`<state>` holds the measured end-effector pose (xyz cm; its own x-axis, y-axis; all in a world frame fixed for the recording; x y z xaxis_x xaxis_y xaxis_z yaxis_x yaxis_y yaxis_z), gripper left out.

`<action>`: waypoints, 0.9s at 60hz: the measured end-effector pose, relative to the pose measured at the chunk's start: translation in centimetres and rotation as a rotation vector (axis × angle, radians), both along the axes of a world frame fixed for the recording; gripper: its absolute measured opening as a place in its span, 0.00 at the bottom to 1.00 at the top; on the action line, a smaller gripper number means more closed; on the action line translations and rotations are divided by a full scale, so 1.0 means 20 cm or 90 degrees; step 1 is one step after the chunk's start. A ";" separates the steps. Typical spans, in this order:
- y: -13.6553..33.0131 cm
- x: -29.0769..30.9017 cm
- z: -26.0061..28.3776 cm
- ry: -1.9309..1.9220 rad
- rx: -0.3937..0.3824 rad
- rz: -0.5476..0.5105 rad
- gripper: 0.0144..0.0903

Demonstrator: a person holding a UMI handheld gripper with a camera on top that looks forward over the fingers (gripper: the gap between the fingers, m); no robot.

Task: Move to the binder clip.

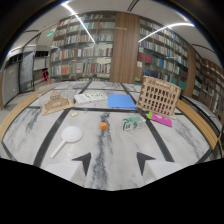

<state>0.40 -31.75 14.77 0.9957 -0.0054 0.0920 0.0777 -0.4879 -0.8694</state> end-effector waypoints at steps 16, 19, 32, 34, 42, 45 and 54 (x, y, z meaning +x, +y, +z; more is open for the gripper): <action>-0.09 -0.12 -0.02 0.016 -0.016 0.003 0.94; -0.11 -0.18 -0.03 0.018 -0.020 0.008 0.94; -0.08 -0.50 -0.05 0.019 -0.022 0.047 0.94; -0.07 -0.56 -0.05 0.022 -0.022 0.054 0.94; 0.01 -0.80 -0.07 0.035 -0.028 0.081 0.95; 0.06 -0.90 -0.08 0.038 -0.029 0.086 0.94; 0.28 -1.09 -0.12 0.040 -0.033 0.091 0.94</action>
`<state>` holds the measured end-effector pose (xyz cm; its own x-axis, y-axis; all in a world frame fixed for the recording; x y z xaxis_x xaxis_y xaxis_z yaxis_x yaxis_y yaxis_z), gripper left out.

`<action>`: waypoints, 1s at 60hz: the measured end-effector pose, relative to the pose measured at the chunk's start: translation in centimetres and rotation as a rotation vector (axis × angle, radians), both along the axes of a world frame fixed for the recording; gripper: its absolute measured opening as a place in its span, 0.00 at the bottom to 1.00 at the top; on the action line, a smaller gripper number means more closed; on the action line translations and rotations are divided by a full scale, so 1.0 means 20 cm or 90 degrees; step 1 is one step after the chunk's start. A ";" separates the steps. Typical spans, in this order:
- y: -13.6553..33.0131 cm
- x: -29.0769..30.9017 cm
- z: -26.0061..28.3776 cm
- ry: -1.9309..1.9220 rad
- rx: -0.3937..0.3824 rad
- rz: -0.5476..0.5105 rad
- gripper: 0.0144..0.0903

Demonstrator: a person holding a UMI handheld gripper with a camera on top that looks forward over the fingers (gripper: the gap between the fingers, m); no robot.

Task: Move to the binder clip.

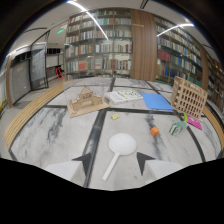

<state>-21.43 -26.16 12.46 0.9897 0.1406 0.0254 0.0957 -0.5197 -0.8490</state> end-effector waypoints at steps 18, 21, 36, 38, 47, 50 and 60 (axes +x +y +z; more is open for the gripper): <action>0.68 -0.19 -0.13 -0.008 -0.001 -0.025 0.94; 0.78 -0.20 -0.17 -0.005 -0.005 -0.028 0.94; 1.17 -0.25 -0.37 -0.007 -0.030 -0.036 0.94; 1.21 -0.25 -0.39 -0.008 -0.029 -0.035 0.94; 1.31 -0.26 -0.46 -0.010 -0.039 -0.033 0.94; 1.32 -0.26 -0.48 -0.009 -0.044 -0.033 0.94; 1.34 -0.26 -0.51 -0.008 -0.050 -0.038 0.95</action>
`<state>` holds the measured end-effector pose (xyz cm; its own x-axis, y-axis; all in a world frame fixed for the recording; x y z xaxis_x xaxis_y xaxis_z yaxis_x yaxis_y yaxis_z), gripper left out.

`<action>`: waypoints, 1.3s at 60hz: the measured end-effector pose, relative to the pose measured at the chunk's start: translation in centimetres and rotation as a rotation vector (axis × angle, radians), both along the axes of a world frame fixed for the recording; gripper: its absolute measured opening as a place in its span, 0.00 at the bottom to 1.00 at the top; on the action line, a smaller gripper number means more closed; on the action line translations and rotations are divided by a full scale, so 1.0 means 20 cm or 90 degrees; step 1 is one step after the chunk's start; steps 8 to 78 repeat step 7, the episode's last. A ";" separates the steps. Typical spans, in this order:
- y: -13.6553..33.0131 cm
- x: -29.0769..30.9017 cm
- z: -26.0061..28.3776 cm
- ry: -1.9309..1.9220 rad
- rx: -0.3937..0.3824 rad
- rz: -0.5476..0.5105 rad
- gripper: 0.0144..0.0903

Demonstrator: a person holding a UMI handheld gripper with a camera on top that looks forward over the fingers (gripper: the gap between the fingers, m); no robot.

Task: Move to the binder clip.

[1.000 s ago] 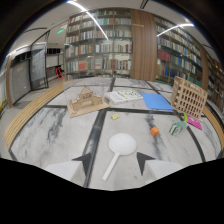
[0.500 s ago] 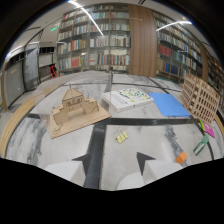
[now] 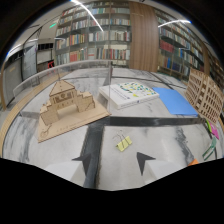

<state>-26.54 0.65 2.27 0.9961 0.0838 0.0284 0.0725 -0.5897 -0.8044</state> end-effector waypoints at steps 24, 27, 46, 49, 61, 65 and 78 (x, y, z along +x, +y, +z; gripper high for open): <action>0.00 0.00 0.00 -0.006 0.000 0.001 0.95; 0.00 0.00 0.00 -0.006 0.000 0.001 0.95; 0.00 0.00 0.00 -0.006 0.000 0.001 0.95; 0.00 0.00 0.00 -0.006 0.000 0.001 0.95; 0.00 0.00 0.00 -0.006 0.000 0.001 0.95; 0.00 0.00 0.00 -0.006 0.000 0.001 0.95; 0.00 0.00 0.00 -0.006 0.000 0.001 0.95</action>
